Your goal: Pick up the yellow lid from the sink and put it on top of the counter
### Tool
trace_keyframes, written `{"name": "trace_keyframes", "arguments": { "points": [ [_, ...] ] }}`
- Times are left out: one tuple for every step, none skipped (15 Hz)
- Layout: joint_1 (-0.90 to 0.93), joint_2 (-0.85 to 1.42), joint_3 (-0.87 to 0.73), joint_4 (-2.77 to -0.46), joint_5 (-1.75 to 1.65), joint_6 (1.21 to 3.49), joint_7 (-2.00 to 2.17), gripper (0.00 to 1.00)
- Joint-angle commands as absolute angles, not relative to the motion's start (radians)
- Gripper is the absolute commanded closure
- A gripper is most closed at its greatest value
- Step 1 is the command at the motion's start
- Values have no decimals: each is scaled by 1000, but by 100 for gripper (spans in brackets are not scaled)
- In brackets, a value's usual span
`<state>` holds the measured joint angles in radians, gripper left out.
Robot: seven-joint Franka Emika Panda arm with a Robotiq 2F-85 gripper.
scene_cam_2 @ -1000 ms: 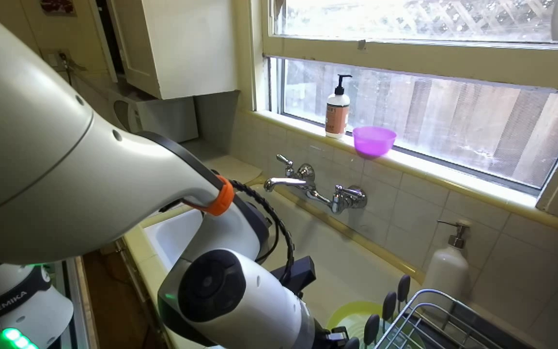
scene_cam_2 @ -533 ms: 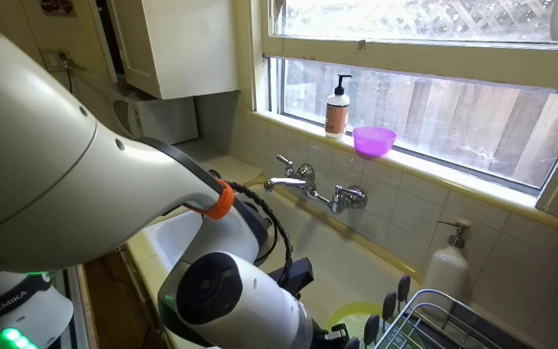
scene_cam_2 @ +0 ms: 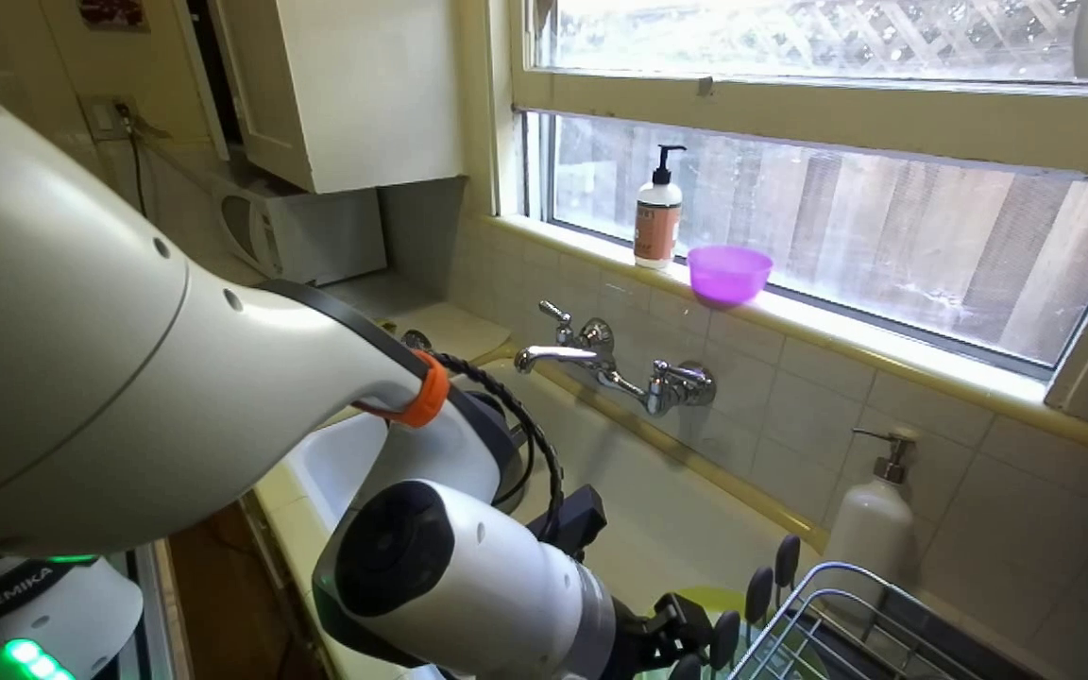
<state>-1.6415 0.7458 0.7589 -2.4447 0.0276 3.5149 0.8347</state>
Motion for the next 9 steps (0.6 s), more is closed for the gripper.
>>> {"name": "trace_keyframes", "arguments": {
  "points": [
    [-1684,785,797,-2444,-49,3546,793,0],
    [-1684,786,799,-2444,-61,3544,788,0],
    [-1682,789,803,-2442,-70,3541,783,0],
    [-1680,791,807,-2440,-77,3534,774,0],
    [-1678,793,811,-2440,-83,3528,764,0],
    [-1678,795,816,-2441,-91,3520,752,0],
    [-1678,795,819,-2443,-94,3513,739,0],
    [-1678,793,822,-2447,-96,3505,725,0],
    [-1686,795,832,-2451,-101,3492,709,0]
  ]
}}
